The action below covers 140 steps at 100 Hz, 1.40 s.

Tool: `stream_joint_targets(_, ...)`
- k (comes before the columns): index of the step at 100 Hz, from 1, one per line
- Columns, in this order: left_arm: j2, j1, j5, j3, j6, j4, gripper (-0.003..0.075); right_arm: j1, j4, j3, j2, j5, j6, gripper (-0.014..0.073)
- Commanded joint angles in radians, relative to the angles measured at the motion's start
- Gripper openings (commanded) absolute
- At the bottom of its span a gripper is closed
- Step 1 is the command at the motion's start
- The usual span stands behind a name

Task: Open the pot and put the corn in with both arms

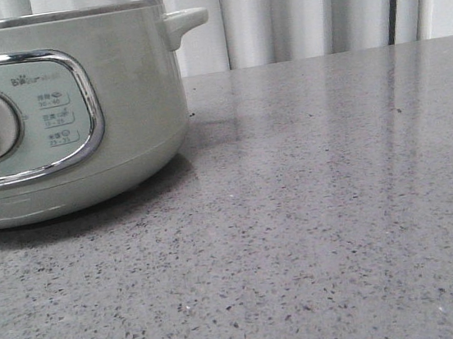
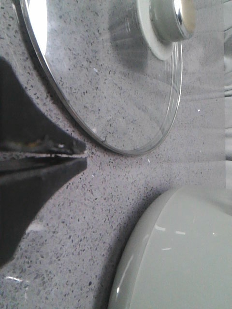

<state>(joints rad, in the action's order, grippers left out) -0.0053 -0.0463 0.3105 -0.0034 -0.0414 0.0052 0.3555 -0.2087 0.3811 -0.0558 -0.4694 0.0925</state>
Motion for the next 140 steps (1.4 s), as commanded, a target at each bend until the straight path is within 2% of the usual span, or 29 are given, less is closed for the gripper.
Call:
stream_joint_targets(1,-0.028,0.001,-0.057,0.026,-0.012,0.000,-0.0020,-0.123,0.052,-0.039,-0.012,0.129,0.000,0.0005)
stream_joint_targets(20,-0.028,0.001,-0.057,0.026,-0.012,0.000,-0.0020,-0.352,0.188,-0.247,-0.012,0.319,0.000,0.0005)
stream_joint_targets(35,-0.028,0.001,-0.057,0.026,-0.012,0.000,-0.0020,-0.418,0.209,-0.413,-0.012,0.462,0.000,0.0005)
stream_joint_targets(41,-0.028,0.001,-0.057,0.026,-0.012,0.000,-0.0020,-0.418,0.203,-0.399,-0.004,0.306,0.000,0.0005)
stream_joint_targets(48,-0.028,0.001,-0.057,0.026,-0.012,-0.005,-0.0020,-0.418,0.209,-0.402,0.012,0.193,0.000,0.0005)
stream_joint_targets(62,-0.028,0.001,-0.057,0.026,-0.012,-0.005,-0.0020,-0.418,0.209,-0.410,0.094,0.166,0.000,0.0005)
stream_joint_targets(140,-0.028,0.001,-0.057,0.026,-0.012,-0.005,-0.0020,-0.418,0.203,-0.410,0.089,0.158,0.000,0.0005)
